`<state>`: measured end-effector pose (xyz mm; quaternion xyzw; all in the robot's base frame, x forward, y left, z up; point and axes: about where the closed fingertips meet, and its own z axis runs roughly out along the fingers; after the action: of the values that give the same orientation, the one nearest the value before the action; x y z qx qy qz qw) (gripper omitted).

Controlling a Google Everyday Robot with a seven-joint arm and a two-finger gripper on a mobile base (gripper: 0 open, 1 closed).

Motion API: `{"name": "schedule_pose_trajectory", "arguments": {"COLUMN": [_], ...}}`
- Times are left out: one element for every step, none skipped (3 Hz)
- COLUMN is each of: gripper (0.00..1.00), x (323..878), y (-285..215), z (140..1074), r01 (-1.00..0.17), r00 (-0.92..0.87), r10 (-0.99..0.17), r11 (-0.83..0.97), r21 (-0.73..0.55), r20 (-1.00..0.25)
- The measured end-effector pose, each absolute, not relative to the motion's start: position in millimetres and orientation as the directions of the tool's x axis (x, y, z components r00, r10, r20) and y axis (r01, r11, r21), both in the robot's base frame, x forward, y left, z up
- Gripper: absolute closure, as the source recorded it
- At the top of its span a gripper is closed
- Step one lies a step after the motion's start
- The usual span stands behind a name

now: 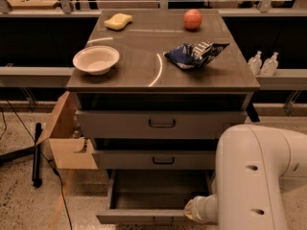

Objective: Close bottom drawer

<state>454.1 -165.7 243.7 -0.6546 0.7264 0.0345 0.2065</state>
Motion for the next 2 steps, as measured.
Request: {"name": "schedule_pose_trajectory", "arguments": {"gripper": [1.0, 1.0], "x": [444.1, 427.0], "y": [-159.5, -157.5], "z": [234.0, 232.7], "r01": [-0.97, -0.971], "r00": [-0.093, -0.139], "r10": [-0.935, -0.929], "r11": [0.163, 0.197], "r21": [-0.183, -0.139], "r20": [-0.343, -0.342]}}
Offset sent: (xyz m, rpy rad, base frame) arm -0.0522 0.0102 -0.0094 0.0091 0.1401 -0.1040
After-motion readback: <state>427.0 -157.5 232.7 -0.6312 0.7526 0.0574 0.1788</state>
